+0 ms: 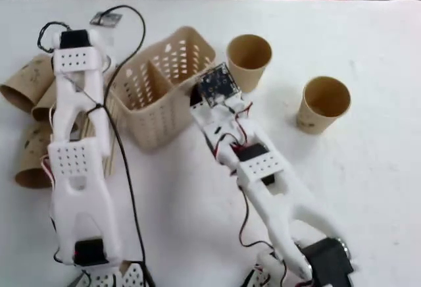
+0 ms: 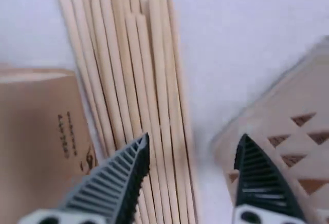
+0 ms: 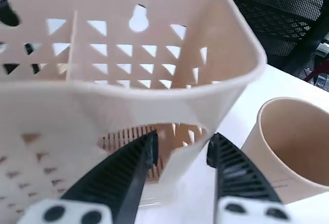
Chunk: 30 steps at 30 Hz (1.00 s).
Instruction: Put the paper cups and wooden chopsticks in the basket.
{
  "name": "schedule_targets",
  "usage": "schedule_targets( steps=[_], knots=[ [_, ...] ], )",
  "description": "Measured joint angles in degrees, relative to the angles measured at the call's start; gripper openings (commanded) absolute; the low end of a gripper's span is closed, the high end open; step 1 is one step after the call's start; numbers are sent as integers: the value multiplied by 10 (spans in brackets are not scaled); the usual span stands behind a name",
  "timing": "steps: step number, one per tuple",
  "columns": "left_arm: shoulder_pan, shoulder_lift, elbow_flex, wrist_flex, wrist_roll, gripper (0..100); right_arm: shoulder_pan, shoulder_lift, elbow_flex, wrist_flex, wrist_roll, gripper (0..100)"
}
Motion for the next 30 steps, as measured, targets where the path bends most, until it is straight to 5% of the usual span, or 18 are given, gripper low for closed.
schedule_targets(
  steps=[14, 30],
  knots=[
    [25, -317, 414, -55, 16, 278, 2, 89, -105, 23, 1, 159],
    [13, -337, 417, -48, 16, 278, 2, 84, -202, 272, 2, 159]
  ],
)
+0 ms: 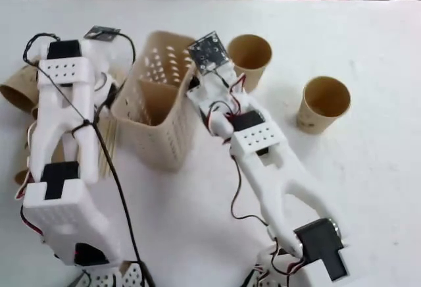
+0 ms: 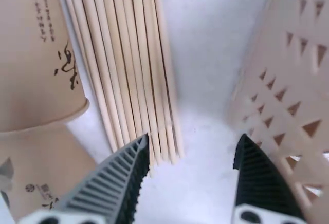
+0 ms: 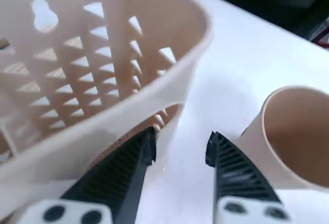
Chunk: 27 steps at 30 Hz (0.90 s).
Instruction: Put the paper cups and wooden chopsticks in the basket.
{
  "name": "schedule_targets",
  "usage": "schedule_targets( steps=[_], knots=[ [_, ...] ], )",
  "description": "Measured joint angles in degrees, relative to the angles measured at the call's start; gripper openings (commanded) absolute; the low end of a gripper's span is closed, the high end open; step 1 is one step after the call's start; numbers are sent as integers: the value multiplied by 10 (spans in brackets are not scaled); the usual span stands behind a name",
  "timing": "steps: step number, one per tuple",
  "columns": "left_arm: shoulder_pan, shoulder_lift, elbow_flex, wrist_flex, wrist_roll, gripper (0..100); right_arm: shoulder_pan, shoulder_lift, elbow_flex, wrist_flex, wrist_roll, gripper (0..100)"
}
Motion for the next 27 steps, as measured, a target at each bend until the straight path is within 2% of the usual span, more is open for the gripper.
schedule_targets(
  steps=[7, 10, 14, 19, 23, 27],
  knots=[
    [-5, -5, -1, 4, 4, 278, 36, -20, 4, 142, -2, 159],
    [-5, -5, -1, 5, 4, 278, 50, -22, 3, 166, -2, 159],
    [-15, -5, -1, 1, 3, 277, 50, -22, 29, 168, -2, 157],
    [-49, -5, -1, 0, -7, 276, 53, -79, 88, 166, -2, 101],
    [-52, -5, 1, 28, -23, 276, 48, -170, 155, 126, -2, 96],
    [-52, -15, 52, 33, -24, 276, 1, -225, 209, 62, -2, 94]
  ],
)
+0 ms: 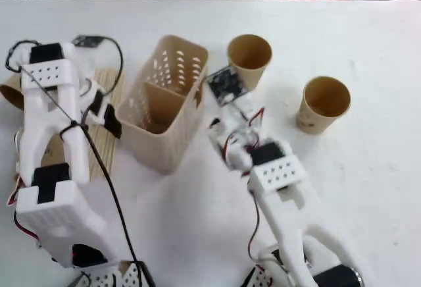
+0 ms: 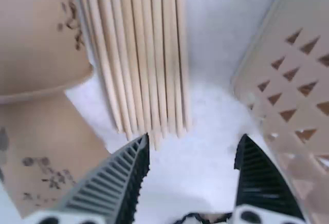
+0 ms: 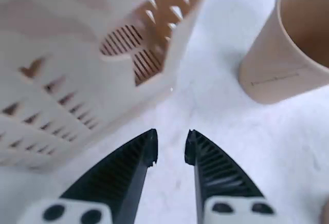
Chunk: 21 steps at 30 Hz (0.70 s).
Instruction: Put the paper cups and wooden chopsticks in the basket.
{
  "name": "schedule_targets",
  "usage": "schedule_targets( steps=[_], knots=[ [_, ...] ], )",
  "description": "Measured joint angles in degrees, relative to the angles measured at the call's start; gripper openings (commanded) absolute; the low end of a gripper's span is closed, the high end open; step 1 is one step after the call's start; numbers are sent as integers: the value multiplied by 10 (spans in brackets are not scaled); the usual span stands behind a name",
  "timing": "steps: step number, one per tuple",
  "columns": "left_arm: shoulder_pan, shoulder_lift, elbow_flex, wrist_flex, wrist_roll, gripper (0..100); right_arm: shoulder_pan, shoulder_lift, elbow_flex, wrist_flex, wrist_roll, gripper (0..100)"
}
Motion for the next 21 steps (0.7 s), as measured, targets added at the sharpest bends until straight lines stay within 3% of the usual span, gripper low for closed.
schedule_targets(
  steps=[11, 21],
  knots=[
    [88, -76, 198, -90, 25, 277, -31, 107, -116, -12, -33, 94],
    [101, -123, 224, -94, 33, 277, 10, 135, -185, 53, -35, 95]
  ],
)
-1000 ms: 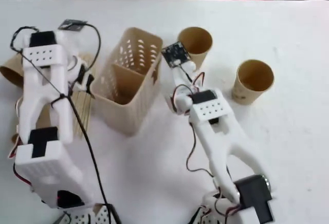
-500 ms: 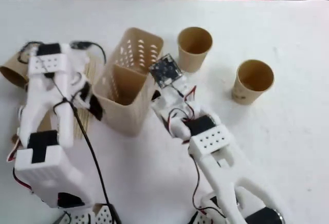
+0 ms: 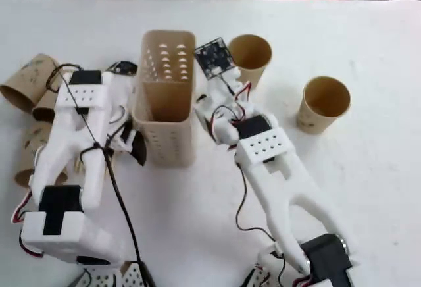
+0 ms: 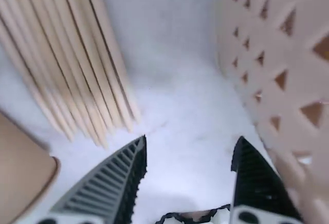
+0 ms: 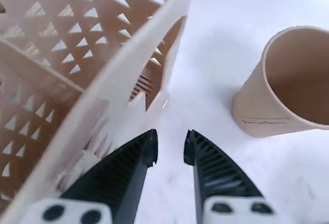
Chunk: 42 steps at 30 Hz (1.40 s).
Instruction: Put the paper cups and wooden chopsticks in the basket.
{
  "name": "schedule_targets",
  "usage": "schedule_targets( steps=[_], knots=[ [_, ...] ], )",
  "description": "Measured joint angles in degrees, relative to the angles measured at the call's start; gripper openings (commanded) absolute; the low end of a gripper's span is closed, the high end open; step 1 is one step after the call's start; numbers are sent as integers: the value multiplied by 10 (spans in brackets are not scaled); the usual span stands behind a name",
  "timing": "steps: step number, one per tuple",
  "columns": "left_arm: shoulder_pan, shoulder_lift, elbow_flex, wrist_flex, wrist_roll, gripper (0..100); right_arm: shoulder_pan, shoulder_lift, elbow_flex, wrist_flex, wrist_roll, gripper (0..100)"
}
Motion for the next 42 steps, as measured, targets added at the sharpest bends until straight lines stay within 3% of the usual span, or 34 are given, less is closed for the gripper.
schedule_targets(
  steps=[9, 15, 20, 23, 27, 35, 42],
  knots=[
    [-87, -46, -91, 11, 30, 276, 23, -170, 0, 135, 0, 94],
    [-129, -124, -109, 16, 33, 276, 32, -337, 95, 207, 0, 98],
    [-135, -204, -69, 11, 43, 279, 124, -515, 217, 235, 1, 98],
    [-135, -244, 11, -37, 80, 279, 215, -633, 272, 249, 42, 101],
    [-135, -285, 135, -127, 117, 279, 289, -750, 287, 309, 108, 176],
    [-135, -308, 303, -286, 194, 279, 396, -596, 183, 333, 138, 188],
    [-135, -308, 330, -337, 212, 279, 422, -225, -110, 381, 131, 225]
  ],
)
